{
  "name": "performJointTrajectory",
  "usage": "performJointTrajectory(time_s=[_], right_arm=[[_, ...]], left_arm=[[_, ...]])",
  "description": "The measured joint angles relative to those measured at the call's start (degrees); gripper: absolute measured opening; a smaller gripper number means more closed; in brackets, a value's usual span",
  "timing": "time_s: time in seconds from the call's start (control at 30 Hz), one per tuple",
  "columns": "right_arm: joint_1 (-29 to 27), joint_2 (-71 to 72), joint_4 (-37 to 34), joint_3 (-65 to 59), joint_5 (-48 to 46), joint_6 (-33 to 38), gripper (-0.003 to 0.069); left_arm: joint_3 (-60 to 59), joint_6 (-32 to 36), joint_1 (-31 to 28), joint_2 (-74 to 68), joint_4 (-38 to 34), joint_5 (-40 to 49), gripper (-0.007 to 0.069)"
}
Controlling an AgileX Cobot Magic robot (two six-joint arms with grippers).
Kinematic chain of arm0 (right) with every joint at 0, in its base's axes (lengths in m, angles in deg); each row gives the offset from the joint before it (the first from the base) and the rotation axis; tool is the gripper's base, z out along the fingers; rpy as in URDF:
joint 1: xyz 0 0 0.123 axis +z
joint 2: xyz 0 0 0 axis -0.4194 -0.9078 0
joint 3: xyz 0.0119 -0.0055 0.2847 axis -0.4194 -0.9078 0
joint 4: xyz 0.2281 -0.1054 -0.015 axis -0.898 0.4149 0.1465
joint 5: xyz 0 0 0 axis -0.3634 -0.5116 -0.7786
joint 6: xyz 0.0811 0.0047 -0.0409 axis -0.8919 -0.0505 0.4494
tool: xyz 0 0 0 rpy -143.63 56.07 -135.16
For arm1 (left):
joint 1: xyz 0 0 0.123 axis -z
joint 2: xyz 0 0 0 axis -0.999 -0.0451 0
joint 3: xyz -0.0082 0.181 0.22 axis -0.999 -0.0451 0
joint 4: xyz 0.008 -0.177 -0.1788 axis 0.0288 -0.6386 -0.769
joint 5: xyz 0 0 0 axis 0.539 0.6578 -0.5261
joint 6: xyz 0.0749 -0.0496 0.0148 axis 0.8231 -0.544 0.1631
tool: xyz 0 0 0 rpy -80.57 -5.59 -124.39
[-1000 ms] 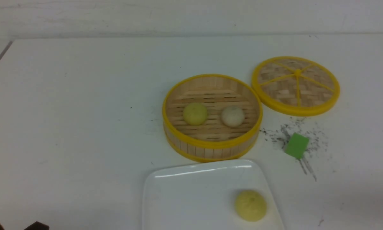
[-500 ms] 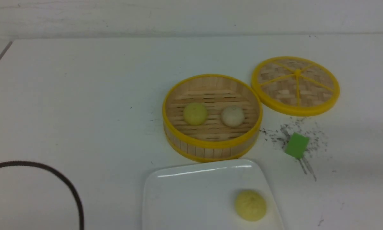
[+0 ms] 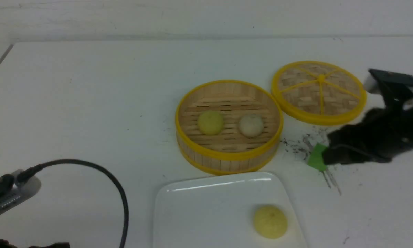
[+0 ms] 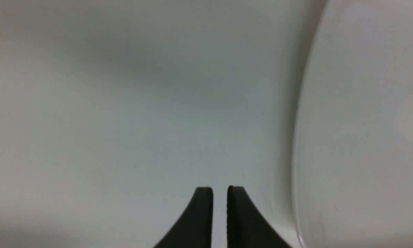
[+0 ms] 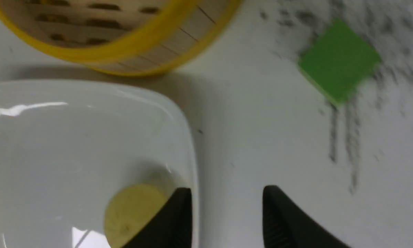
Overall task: Put the steamed buns into the plate on the white tablecloth.
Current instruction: 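Reach toward a bun in the bamboo steamer with the right gripper, then move the steamed bun from the bamboo steamer onto the white plate with the right gripper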
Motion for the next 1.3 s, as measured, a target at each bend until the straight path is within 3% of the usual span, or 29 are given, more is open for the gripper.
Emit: performJointTrajectory(time_s=[0.17, 0.33, 0.63, 0.83, 0.97, 1.0, 1.07, 1.3], right_arm=[[5.42, -11.08, 4.23, 13.51, -0.35, 0.14, 0.0374], [8.93, -21.45, 6.35, 24.77, -0.49, 0.14, 0.0383], [9.41, -34.05, 14.51, 34.44, -0.29, 0.20, 0.0374], [9.41, -35.27, 17.05, 34.78, 1.09, 0.20, 0.0283], [9.41, -35.27, 17.09, 34.78, 1.34, 0.20, 0.0163], [9.41, -35.21, 17.09, 34.84, 1.07, 0.20, 0.0072], [9.41, -34.74, 17.09, 34.84, 0.35, 0.20, 0.0025], [9.41, -25.37, 16.52, 34.72, -7.26, -0.40, 0.0023]], left_arm=[[0.00, 1.05, 0.00, 0.00, -1.38, -1.48, 0.0167], [0.00, 1.68, 0.00, 0.00, -1.59, -0.47, 0.0198], [0.01, 1.73, 0.00, -0.04, -1.59, -0.86, 0.0200], [0.06, 1.73, 0.00, -0.04, -1.59, -2.61, 0.0210], [0.07, 1.73, 0.00, -0.04, -1.63, -2.86, 0.0216], [0.07, 1.73, 0.00, -0.04, -1.63, -2.86, 0.0217], [0.07, 1.73, 0.00, -0.04, -1.63, -2.86, 0.0218], [0.07, 1.73, 0.00, -0.04, -1.63, -1.41, 0.0229]])
